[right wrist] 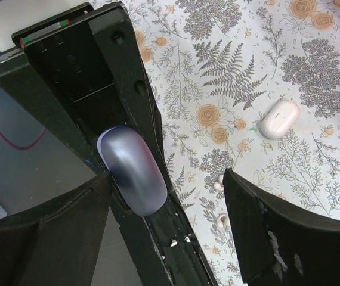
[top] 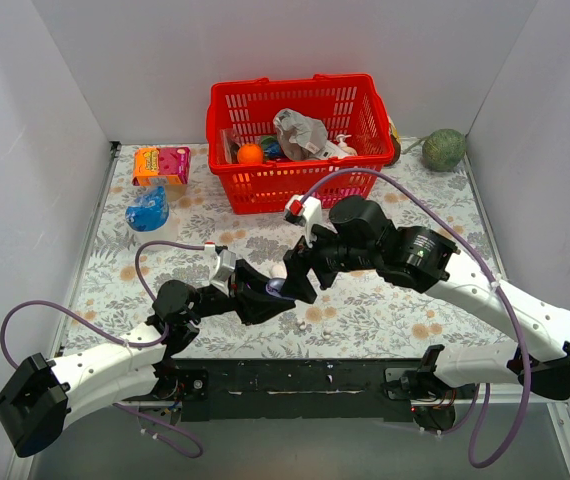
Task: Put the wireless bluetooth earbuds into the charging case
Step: Adjust the earbud with the charging case.
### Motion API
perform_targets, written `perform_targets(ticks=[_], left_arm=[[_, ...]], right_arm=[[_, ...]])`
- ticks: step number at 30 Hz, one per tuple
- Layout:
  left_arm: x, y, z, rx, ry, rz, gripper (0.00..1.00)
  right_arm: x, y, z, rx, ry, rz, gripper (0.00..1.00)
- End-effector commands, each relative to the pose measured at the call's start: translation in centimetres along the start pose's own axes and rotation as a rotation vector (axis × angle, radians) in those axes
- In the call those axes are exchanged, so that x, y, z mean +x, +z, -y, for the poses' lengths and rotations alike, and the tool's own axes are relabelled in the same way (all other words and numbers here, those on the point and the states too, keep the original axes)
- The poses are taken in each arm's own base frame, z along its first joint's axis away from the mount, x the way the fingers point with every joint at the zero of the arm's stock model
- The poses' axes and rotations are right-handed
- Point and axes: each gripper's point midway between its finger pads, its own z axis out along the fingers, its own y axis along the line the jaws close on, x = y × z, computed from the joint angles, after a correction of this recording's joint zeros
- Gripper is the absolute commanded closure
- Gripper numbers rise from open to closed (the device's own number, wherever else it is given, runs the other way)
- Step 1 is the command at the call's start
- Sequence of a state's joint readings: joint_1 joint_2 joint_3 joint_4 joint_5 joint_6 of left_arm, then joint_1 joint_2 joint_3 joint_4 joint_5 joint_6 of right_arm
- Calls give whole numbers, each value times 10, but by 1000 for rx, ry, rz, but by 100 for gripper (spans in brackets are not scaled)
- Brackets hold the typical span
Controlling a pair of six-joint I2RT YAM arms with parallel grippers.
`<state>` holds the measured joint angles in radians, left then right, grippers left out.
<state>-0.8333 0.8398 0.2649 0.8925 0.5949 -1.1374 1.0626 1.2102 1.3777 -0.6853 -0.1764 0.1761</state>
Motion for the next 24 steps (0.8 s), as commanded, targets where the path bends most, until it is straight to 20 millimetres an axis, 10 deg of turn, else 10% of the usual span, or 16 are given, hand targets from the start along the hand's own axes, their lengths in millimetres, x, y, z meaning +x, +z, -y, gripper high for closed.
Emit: perform_targets(ticks=[1, 24], left_arm=[[-23, 5, 14, 58, 59, 43, 100], [-18, -2, 17, 61, 59, 44, 100]], right_arm=[[-9, -2, 5, 38, -17, 24, 18], [-22, -17, 24, 134, 23, 83, 20]])
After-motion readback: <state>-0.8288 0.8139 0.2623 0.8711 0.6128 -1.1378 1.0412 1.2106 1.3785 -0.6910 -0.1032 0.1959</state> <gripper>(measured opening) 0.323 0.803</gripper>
